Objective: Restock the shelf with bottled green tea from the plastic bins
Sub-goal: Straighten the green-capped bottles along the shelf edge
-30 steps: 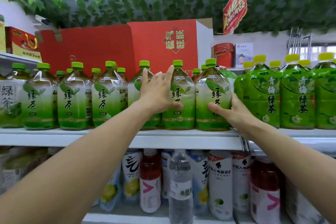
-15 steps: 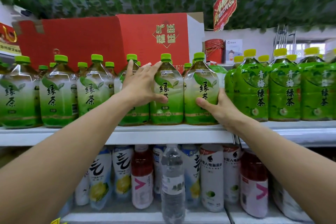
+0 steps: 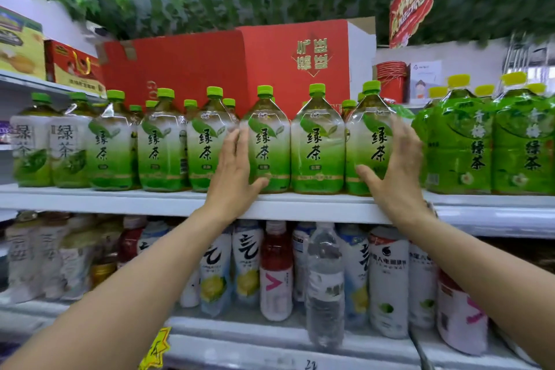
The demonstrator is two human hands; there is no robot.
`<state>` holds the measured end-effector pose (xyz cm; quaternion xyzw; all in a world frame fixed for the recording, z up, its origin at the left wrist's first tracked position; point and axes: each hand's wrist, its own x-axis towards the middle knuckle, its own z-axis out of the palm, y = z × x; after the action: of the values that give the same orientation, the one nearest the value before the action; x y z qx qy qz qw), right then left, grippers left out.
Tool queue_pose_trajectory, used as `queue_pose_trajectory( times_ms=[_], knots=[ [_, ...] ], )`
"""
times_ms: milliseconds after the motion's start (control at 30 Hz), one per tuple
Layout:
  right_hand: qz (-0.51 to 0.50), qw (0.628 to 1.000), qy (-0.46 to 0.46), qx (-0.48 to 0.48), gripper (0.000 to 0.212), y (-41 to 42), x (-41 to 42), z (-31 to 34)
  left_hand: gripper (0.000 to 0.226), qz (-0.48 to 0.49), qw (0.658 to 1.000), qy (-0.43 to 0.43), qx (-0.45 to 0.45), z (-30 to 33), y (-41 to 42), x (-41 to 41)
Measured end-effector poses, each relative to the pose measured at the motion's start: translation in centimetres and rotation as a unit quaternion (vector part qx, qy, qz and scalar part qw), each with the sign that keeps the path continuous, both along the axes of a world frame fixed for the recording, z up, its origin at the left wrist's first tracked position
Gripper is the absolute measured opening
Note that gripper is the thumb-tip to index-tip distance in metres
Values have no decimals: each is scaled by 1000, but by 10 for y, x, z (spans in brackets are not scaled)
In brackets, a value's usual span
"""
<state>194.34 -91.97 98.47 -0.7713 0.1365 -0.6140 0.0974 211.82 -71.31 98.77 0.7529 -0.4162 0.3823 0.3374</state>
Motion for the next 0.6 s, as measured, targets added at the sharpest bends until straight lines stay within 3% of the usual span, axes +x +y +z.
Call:
queue_pose_trajectory(
  times_ms=[200,333,600],
  knots=[
    [-175,961,119,-177,105,-3,11,-6,108,72,985,-144,70,-4,8,14],
    [-208,918,168,-292,101,-3,19,2,102,59,986,-124,92,-3,5,26],
    [-238,909,163,-301,92,4,20,6,97,38,987,-110,107,-1,7,29]
  ],
)
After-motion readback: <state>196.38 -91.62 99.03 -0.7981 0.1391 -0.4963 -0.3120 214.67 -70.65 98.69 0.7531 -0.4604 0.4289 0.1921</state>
